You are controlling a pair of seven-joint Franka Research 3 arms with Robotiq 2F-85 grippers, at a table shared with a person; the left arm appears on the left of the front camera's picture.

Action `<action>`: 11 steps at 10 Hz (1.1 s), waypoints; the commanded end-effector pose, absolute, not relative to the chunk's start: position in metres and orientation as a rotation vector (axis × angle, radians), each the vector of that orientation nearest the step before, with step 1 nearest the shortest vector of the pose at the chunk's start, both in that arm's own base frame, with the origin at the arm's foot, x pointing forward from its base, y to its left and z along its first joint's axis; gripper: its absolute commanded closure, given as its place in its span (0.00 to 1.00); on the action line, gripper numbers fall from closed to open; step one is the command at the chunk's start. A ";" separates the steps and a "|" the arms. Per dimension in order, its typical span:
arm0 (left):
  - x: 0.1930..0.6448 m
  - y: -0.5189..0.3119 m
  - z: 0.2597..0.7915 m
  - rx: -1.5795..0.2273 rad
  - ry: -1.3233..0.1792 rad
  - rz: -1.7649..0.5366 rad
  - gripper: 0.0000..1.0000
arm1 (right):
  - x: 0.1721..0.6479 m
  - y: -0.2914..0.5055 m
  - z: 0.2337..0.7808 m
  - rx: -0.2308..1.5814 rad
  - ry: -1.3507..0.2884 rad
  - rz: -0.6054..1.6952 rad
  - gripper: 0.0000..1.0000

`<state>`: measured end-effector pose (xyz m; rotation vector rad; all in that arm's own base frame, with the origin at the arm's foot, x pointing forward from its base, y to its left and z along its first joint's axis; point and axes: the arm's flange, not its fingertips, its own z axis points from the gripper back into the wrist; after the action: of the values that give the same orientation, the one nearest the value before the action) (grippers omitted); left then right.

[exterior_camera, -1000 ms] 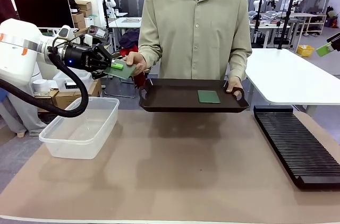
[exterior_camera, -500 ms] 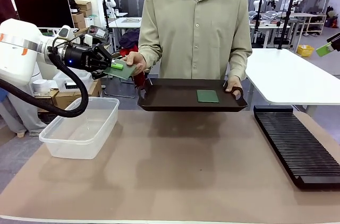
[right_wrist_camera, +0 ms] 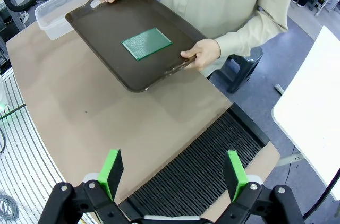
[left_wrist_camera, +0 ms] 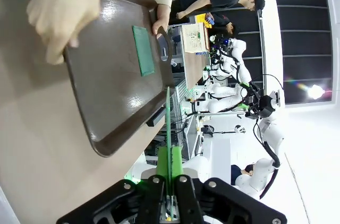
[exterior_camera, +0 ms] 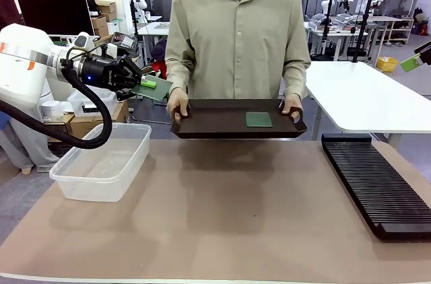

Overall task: Sort PCBs into racks and boxes based on the side picked up.
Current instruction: If the short side of the Blank PCB is picked up, insert it into the PCB Rack ; if the long side is picked up, place it in the Organizing box.

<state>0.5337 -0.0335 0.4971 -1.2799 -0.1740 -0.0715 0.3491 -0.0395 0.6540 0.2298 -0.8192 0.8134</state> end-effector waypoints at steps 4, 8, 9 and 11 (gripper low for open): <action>0.534 -0.033 0.497 -1.283 -0.175 -0.070 1.00 | 0.350 -0.038 0.653 0.242 -0.819 0.819 0.00; 0.534 -0.034 0.497 -1.280 -0.174 -0.071 0.97 | 0.350 -0.038 0.653 0.242 -0.819 0.819 0.00; 0.527 -0.026 0.506 -1.171 -0.173 -0.117 0.97 | 0.350 -0.038 0.653 0.242 -0.819 0.819 0.00; 0.516 0.000 0.521 -0.994 -0.181 -0.300 0.97 | 0.350 -0.038 0.653 0.242 -0.819 0.819 0.00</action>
<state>0.5231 -0.0160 0.5119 -1.0895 -0.1593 -0.1977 0.3491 -0.0395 0.6540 0.2298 -0.8192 0.8135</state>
